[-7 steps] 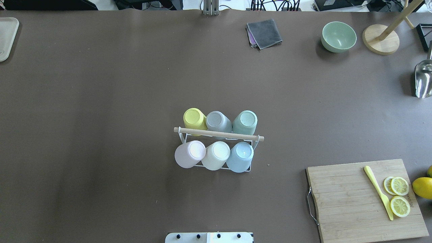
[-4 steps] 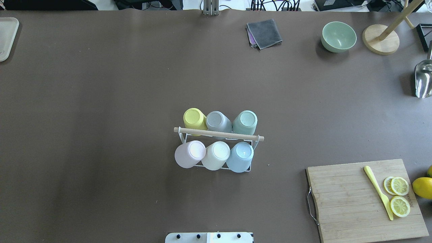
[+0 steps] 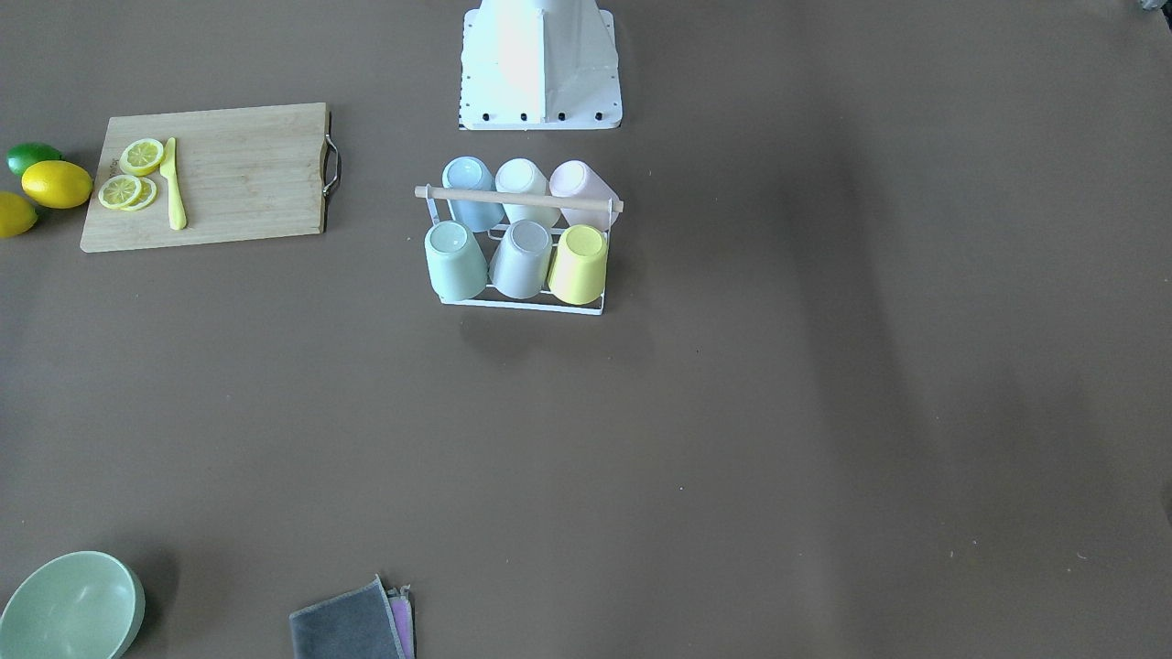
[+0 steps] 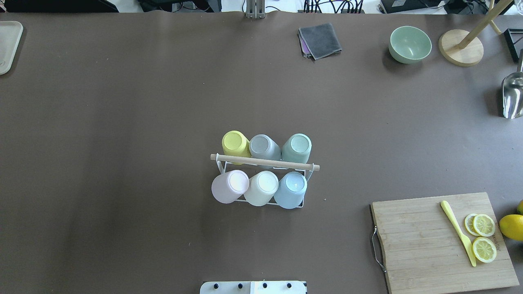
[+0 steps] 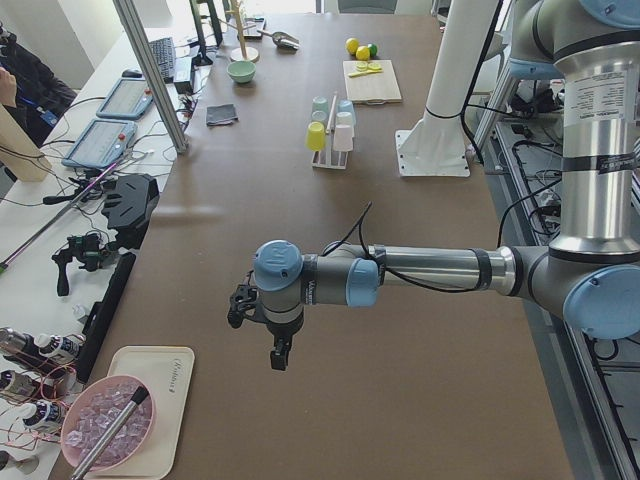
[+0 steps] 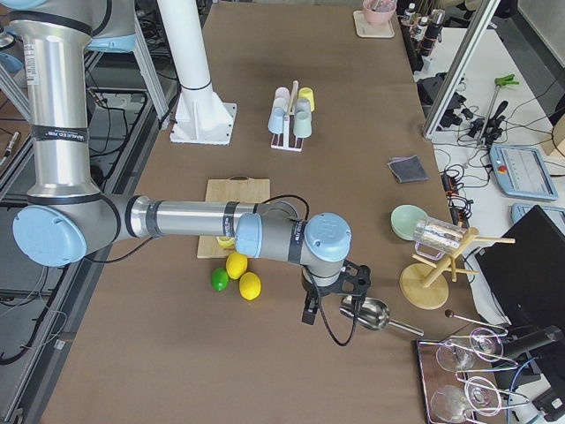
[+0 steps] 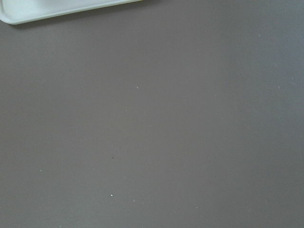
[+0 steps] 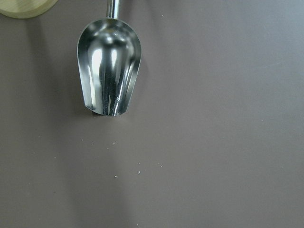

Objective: Place cup on cup holder

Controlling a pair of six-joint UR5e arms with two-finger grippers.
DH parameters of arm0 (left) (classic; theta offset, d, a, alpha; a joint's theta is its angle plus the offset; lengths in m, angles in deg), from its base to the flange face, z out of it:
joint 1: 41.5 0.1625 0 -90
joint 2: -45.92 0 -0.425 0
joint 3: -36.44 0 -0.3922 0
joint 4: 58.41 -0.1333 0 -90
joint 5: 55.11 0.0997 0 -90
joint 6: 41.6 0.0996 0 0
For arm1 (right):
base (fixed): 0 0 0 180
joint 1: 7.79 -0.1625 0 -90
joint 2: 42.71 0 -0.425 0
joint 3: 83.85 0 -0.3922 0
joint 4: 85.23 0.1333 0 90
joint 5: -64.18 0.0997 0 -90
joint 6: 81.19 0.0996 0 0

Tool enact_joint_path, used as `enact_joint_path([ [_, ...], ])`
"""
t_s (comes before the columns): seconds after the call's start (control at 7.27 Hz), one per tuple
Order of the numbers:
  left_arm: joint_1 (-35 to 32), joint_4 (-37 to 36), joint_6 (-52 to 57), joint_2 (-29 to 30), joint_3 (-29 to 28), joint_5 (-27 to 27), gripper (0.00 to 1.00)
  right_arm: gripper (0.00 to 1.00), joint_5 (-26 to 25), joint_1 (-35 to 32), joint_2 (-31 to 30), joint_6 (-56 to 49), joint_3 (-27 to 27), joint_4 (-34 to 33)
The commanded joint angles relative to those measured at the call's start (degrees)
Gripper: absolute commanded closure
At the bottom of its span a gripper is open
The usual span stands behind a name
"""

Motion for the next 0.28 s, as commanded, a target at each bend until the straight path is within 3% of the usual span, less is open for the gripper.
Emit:
enact_joint_path([
  [0.0, 0.00, 3.21, 0.04, -0.14, -0.10, -0.03, 0.02, 0.00, 0.10, 0.02, -0.36, 0.17, -0.18, 0.04],
  [0.14, 0.00, 3.92, -0.22, -0.22, -0.02, -0.03, 0.02, 0.00, 0.10, 0.11, -0.37, 0.17, -0.18, 0.04],
])
